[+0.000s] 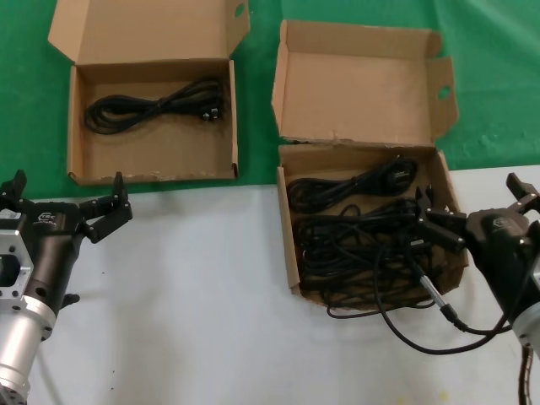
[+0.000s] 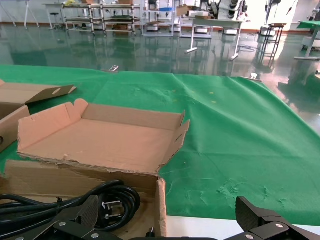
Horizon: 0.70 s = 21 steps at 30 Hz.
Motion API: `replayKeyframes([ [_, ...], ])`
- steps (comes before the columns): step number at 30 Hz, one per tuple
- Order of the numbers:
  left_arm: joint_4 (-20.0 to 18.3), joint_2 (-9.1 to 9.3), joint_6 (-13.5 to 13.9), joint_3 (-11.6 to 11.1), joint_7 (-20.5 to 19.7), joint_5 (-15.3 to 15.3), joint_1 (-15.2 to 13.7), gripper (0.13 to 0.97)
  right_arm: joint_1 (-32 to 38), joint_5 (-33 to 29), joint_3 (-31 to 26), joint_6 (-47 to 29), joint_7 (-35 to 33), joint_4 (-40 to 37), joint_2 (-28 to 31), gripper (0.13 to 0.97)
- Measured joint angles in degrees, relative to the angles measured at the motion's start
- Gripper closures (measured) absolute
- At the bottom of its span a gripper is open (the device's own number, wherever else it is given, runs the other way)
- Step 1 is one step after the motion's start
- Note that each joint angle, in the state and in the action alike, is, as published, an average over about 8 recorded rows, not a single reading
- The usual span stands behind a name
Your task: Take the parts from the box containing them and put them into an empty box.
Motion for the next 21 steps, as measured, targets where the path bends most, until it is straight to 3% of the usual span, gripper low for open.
replayKeyframes([
  [21,0.0,0.0,0.0,0.0,0.0,0.0,0.0,0.132,0.0,0.0,0.0,0.0,0.0,0.0,0.0,0.129],
])
